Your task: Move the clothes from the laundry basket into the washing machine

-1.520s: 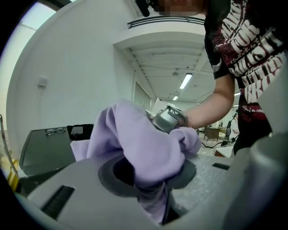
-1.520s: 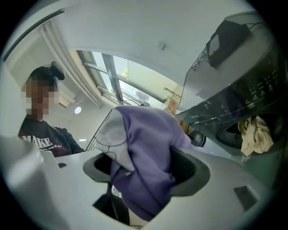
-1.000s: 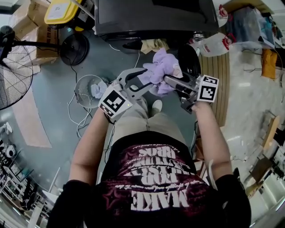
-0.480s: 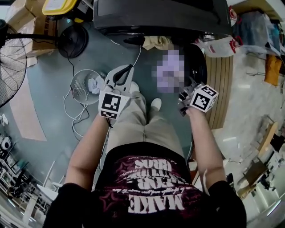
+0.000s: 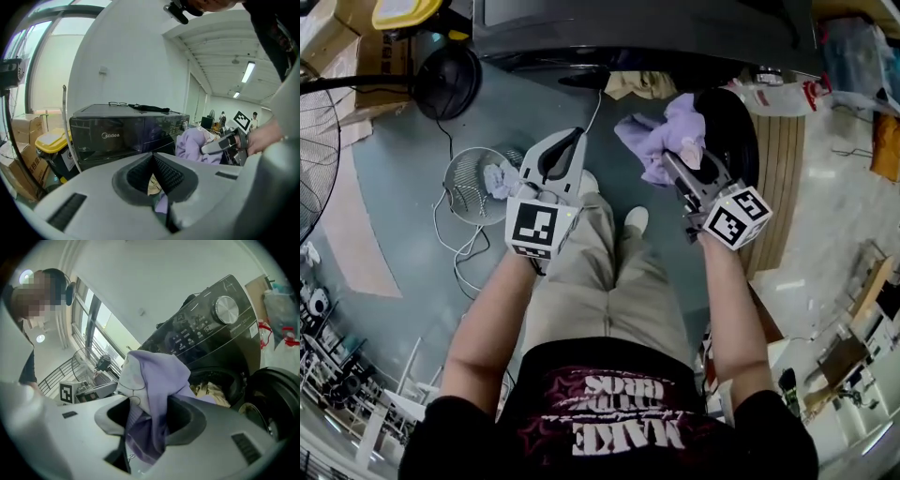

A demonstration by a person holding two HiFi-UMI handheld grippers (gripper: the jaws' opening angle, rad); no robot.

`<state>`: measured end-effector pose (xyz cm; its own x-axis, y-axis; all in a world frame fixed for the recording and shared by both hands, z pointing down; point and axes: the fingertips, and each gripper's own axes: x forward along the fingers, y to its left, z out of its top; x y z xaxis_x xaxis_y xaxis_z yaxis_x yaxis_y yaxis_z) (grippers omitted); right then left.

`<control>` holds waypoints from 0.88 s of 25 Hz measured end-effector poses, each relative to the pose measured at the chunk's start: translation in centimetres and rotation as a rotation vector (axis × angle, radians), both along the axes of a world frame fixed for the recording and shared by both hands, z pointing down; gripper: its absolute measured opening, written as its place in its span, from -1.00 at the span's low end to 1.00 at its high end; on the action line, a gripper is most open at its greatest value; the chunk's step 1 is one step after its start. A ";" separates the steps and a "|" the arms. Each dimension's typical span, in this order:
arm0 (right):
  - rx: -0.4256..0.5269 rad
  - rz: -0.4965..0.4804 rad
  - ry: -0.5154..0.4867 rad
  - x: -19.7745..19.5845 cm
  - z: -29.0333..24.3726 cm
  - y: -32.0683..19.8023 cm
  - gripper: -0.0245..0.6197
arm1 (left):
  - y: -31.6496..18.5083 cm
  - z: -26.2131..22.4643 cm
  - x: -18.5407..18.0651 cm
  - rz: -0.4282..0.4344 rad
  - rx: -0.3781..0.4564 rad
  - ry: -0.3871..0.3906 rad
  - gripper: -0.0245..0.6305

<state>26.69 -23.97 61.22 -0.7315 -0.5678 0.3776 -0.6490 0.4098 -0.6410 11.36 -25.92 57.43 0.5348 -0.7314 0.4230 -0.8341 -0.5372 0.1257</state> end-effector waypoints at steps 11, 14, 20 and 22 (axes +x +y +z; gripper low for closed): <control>0.015 0.053 0.053 -0.7 5.7 -3.9 -0.31 | -1.7 5.2 -1.2 -0.052 -0.049 0.046 -0.91; 0.031 0.069 0.077 -0.6 7.1 -5.4 -0.30 | -2.1 6.6 -1.2 -0.056 -0.065 0.051 -0.91; 0.072 0.060 0.165 -1.1 10.8 -8.5 -0.30 | -1.6 8.5 0.1 0.004 -0.091 0.053 -0.91; 0.095 0.070 0.188 -1.2 11.7 -9.9 -0.30 | -1.4 8.9 0.2 0.017 -0.105 0.057 -0.91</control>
